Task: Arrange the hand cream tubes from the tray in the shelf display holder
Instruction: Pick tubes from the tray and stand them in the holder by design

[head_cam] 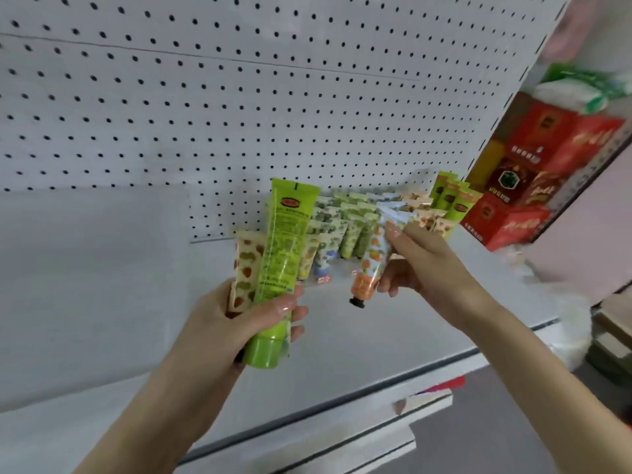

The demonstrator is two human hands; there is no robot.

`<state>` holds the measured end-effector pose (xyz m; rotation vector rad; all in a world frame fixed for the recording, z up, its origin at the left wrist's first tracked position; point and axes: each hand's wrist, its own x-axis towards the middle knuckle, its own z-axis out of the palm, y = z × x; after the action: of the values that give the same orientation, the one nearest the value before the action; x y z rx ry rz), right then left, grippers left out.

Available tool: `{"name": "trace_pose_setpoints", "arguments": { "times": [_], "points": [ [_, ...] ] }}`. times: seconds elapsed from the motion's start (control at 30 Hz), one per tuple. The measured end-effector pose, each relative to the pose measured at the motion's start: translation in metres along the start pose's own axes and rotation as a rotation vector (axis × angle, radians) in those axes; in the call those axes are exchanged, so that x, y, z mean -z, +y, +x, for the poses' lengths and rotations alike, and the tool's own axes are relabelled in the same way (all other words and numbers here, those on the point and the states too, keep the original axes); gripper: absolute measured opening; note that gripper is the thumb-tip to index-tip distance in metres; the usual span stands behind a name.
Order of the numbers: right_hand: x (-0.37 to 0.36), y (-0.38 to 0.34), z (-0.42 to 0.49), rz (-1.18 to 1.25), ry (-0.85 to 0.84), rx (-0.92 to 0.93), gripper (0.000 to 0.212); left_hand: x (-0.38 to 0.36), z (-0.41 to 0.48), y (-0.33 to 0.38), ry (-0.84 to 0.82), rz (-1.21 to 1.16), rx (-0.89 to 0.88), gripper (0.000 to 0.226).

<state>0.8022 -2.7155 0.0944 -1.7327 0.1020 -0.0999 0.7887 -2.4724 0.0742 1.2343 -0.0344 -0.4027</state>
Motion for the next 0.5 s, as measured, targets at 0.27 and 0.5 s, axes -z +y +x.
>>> {"name": "trace_pose_setpoints", "arguments": {
  "times": [0.27, 0.5],
  "points": [
    [0.137, 0.044, 0.041, -0.493, 0.095, 0.041, 0.006, -0.1, 0.065, -0.104, 0.102, -0.032, 0.124, 0.041],
    [0.162, 0.034, 0.1, -1.105, -0.028, 0.249, 0.015, -0.121, 0.109, -0.143, 0.148, 0.163, 0.076, 0.036]
  ]
}}
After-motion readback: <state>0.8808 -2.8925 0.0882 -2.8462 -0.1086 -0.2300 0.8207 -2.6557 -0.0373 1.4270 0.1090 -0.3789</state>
